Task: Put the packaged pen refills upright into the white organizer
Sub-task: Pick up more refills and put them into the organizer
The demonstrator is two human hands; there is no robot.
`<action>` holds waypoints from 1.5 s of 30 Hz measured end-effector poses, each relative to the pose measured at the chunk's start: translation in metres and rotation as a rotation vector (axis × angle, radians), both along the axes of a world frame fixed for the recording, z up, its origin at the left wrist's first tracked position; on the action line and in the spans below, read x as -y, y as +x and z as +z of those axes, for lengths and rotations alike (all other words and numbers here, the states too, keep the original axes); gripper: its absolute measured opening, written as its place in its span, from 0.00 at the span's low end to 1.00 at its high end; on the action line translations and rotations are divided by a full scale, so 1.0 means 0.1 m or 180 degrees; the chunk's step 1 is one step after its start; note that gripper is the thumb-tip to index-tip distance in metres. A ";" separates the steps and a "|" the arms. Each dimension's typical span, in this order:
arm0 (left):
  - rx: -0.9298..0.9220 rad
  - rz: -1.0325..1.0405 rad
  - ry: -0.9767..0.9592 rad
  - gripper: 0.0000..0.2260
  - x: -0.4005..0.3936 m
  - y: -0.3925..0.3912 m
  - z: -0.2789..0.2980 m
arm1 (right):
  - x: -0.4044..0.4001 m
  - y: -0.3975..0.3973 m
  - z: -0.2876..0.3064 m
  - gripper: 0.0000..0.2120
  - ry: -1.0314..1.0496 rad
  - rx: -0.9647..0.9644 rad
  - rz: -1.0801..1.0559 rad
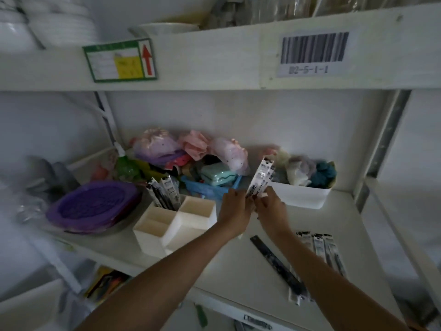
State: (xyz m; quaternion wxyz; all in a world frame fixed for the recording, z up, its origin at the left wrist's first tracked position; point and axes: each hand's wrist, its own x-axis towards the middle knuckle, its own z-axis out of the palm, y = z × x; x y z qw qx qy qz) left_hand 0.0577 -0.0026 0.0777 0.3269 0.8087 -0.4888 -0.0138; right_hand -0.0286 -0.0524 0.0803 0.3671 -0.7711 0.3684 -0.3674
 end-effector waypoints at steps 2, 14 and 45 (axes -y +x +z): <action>-0.0132 0.0034 -0.0401 0.14 -0.11 0.23 0.11 | -0.09 0.26 0.12 0.10 -0.0143 0.0130 0.0034; -0.0152 -0.0586 -0.1323 0.19 -0.68 2.00 0.38 | -0.62 2.01 0.28 0.22 -0.0502 0.0666 -0.0170; 0.2130 -0.1024 0.0819 0.14 -0.85 2.32 0.08 | -0.96 2.12 -0.33 0.26 -0.0859 -0.1965 0.0128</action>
